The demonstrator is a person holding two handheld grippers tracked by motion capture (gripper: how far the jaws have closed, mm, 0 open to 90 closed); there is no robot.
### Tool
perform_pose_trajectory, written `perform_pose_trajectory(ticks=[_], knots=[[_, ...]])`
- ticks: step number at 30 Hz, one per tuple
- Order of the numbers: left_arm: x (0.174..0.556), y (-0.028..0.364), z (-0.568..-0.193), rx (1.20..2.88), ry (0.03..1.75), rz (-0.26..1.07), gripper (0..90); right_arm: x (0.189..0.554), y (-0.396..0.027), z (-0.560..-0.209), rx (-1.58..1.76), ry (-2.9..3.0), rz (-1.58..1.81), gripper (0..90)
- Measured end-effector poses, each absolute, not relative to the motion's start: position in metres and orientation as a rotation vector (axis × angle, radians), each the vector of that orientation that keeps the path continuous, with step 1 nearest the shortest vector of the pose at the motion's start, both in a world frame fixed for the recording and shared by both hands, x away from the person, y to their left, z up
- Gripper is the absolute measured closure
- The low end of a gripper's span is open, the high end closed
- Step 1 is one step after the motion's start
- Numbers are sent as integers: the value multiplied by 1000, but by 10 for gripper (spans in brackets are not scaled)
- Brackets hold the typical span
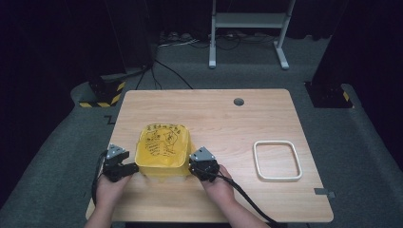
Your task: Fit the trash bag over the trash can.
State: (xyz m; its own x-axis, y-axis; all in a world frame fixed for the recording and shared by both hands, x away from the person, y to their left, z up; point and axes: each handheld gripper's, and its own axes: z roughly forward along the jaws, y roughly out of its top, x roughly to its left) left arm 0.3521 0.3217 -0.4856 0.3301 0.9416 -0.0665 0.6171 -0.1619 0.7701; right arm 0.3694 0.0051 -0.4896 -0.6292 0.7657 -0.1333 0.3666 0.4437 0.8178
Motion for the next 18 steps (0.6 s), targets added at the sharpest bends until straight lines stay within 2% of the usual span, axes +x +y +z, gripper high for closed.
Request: perform_pose_trajectory(ticks=[3, 6, 9, 10, 13, 14, 18], knots=[[354, 324, -485, 1886, 1377, 573, 269, 369, 0, -487, 962, 2194, 1077, 557], [358, 325, -483, 1934, 1403, 554, 220, 370, -34, -480, 1009, 2161, 1094, 494], [360, 324, -479, 2000, 1445, 528, 214, 373, -57, -478, 1060, 2153, 1090, 476], [362, 325, -475, 2052, 1485, 503, 214, 373, -81, -478, 1095, 2148, 1063, 448], [364, 326, -470, 2081, 1529, 474, 216, 371, -95, -479, 1120, 2153, 1044, 427], [368, 328, -465, 2130, 1597, 408, 217, 368, -114, -484, 1146, 2172, 1010, 403], [373, 331, -454, 2213, 1680, 316, 217, 367, -128, -496, 1198, 2200, 985, 378]])
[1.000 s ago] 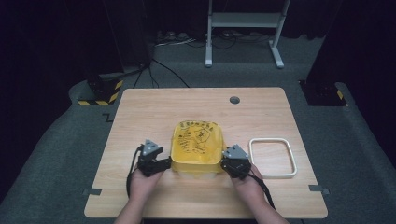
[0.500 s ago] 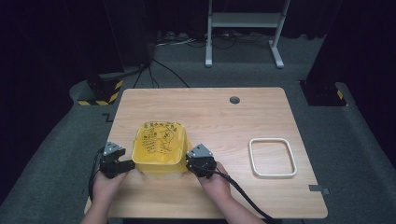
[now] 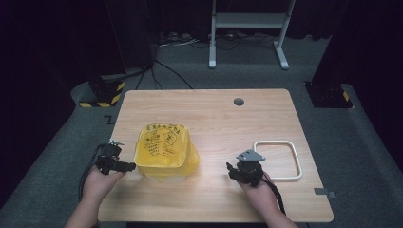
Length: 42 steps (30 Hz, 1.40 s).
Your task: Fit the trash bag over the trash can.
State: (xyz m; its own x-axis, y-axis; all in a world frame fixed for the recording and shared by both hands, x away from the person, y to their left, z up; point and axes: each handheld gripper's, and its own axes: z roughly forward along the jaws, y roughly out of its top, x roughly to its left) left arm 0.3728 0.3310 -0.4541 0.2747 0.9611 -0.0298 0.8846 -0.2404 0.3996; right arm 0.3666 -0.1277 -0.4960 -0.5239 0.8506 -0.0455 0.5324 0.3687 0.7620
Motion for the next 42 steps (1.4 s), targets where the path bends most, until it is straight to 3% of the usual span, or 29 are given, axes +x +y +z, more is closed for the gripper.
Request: perform_pose_trajectory(ticks=[8, 17, 28, 42], knots=[[381, 330, -422, 2308, 1891, 100, 215, 374, -125, -507, 1188, 2281, 942, 335], [387, 319, -393, 2271, 2088, -10, 270, 371, -120, -517, 1168, 2351, 926, 335], [394, 279, -348, 2347, 2042, 86, 351, 369, -113, -517, 1145, 2374, 933, 335], [401, 251, -323, 2337, 1968, 97, 383, 370, -114, -518, 1150, 2375, 944, 337]])
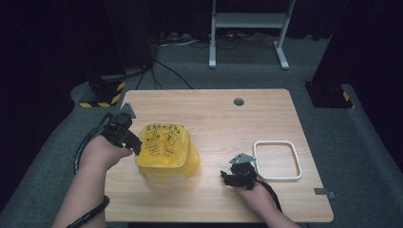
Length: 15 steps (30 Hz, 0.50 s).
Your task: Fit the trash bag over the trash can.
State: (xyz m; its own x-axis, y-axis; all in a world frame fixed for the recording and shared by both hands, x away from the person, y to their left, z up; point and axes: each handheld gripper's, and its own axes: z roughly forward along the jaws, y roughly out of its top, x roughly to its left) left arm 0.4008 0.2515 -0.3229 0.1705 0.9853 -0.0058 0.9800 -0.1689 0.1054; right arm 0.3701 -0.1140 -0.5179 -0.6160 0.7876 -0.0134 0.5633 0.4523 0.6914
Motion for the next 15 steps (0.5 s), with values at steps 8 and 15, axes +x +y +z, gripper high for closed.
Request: perform_pose_trajectory(ticks=[8, 15], knots=[[409, 208, -335, 2356, 1833, -50, 389, 370, -114, -518, 1148, 2372, 947, 337], [415, 164, -340, 2455, 1732, -48, 387, 370, -114, -518, 1146, 2373, 948, 337]])
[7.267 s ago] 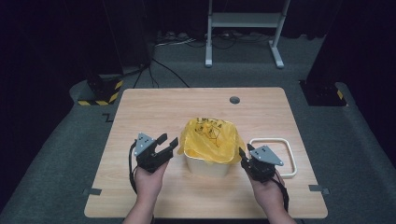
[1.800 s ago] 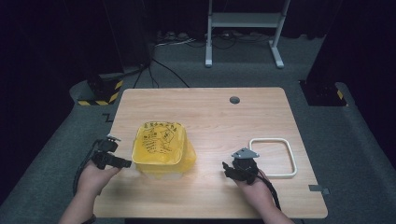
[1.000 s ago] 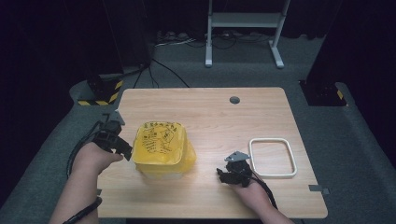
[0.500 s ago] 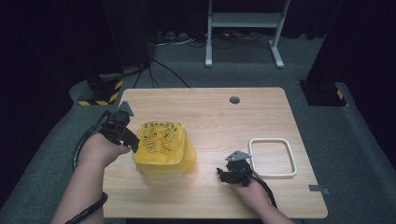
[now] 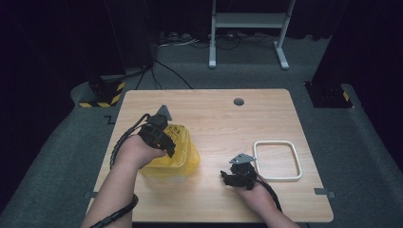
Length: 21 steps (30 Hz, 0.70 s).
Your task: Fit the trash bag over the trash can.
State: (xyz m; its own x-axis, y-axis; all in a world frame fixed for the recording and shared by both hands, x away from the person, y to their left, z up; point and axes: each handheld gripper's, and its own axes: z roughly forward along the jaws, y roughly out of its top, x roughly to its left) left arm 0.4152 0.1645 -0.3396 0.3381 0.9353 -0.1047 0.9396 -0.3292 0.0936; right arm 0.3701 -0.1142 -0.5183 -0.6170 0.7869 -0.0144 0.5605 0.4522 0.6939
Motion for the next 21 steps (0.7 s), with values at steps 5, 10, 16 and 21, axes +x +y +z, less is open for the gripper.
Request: perform_pose_trajectory(ticks=[5, 10, 16, 21], knots=[[419, 149, -355, 2499, 1717, -97, 395, 370, -114, -518, 1143, 2375, 949, 338], [424, 146, -382, 2528, 1740, -163, 398, 371, -115, -518, 1138, 2378, 948, 338], [425, 148, -393, 2551, 1739, -173, 372, 372, -115, -518, 1138, 2377, 953, 338], [426, 167, -351, 2526, 1746, -17, 403, 372, -115, -519, 1138, 2376, 954, 338]])
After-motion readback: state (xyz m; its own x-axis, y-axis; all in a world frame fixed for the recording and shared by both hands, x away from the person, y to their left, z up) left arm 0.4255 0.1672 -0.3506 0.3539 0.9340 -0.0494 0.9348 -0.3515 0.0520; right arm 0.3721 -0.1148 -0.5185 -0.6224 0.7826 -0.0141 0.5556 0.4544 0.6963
